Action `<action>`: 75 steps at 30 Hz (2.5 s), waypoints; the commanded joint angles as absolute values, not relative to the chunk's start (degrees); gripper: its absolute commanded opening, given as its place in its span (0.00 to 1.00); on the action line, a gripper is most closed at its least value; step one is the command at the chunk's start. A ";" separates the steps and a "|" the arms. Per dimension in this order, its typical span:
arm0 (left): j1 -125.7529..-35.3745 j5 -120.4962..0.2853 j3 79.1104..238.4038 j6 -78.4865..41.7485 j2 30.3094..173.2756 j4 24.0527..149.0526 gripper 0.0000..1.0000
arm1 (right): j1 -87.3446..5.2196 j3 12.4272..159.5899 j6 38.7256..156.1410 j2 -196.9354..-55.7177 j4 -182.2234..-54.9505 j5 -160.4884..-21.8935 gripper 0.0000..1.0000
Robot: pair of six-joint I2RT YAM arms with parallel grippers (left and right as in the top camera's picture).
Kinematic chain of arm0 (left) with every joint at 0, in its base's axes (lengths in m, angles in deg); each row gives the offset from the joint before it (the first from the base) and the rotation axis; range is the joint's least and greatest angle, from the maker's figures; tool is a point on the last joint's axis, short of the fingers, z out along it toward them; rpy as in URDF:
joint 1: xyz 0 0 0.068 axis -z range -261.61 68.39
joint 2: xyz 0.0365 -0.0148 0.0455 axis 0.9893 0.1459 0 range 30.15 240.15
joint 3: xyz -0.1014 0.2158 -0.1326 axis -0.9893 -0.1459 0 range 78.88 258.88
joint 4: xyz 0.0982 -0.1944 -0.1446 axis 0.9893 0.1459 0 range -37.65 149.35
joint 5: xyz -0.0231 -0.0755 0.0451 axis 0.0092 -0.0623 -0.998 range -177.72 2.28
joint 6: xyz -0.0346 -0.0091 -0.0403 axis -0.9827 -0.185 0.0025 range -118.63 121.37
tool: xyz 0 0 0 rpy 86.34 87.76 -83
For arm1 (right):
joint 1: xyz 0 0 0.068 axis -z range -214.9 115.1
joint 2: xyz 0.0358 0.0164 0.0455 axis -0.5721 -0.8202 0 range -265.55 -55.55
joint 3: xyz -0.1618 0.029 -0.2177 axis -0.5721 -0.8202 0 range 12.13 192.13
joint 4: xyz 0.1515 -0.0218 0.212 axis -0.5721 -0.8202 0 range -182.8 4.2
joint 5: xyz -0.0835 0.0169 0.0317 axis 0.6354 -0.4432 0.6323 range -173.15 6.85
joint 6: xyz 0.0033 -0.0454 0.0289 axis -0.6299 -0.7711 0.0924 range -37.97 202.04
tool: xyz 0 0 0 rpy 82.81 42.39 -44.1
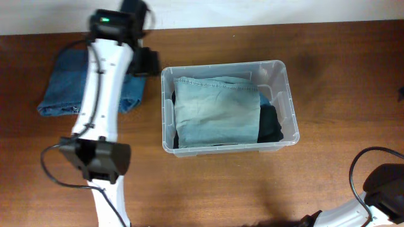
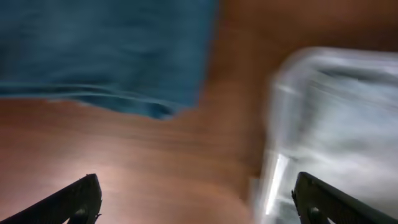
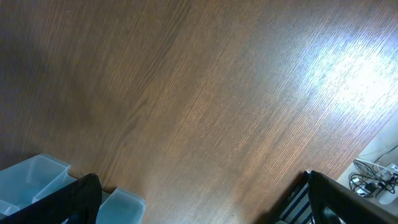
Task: Pack container
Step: 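Lift the left gripper and move it left to the dark blue jeans, then lower the left gripper and grasp the dark blue jeans' left edge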
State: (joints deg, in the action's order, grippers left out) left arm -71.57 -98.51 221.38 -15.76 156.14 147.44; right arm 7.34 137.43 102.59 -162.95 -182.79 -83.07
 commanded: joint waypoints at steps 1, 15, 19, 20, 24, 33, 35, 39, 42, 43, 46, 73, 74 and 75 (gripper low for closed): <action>-76.27 -104.13 222.01 -15.69 155.40 145.95 0.99 | 7.51 137.38 102.42 -161.70 -183.08 -82.94 0.98; -95.70 -101.17 221.29 -15.69 155.59 138.52 0.99 | 7.51 137.38 102.42 -161.70 -183.08 -82.92 0.98; -98.06 -93.77 220.02 -15.60 155.59 138.50 0.99 | 7.51 137.38 102.42 -161.70 -183.08 -82.94 0.98; -98.28 -92.43 219.41 -14.64 155.59 137.91 0.99 | 7.51 137.38 102.42 -161.72 -183.08 -82.94 0.98; -98.13 -88.37 217.29 -6.62 155.70 134.36 0.99 | 7.51 137.38 102.42 -161.70 -183.08 -82.92 0.98; -98.19 -87.60 208.83 -5.38 155.81 125.99 0.99 | 7.51 137.38 102.42 -161.70 -183.08 -82.92 0.98; -98.30 -90.29 206.75 -5.38 155.81 123.02 0.99 | 7.51 137.38 102.42 -161.70 -183.08 -82.94 0.98; -98.69 -96.06 205.55 -5.33 155.81 118.54 0.99 | 7.51 137.38 102.42 -161.70 -183.08 -82.94 0.98; -99.90 -96.80 205.55 -2.58 155.81 114.76 0.99 | 7.51 137.38 102.42 -161.70 -183.08 -82.92 0.98; -100.36 -96.78 205.55 -1.75 155.81 114.10 0.99 | 7.51 137.38 102.42 -161.70 -183.08 -82.94 0.99; -102.48 -96.54 205.51 -1.57 156.14 111.98 0.99 | 7.51 137.38 102.42 -161.70 -183.08 -82.94 0.98; -115.81 -66.18 205.51 8.39 172.66 110.80 0.99 | 7.51 137.38 102.42 -161.70 -183.08 -82.94 0.98; -115.81 -65.83 205.51 8.39 172.90 110.85 0.98 | 7.51 137.38 102.42 -161.70 -183.08 -82.94 0.98; -115.81 -65.81 205.51 8.39 173.30 110.87 0.98 | 7.51 137.38 102.42 -161.70 -183.08 -82.94 0.98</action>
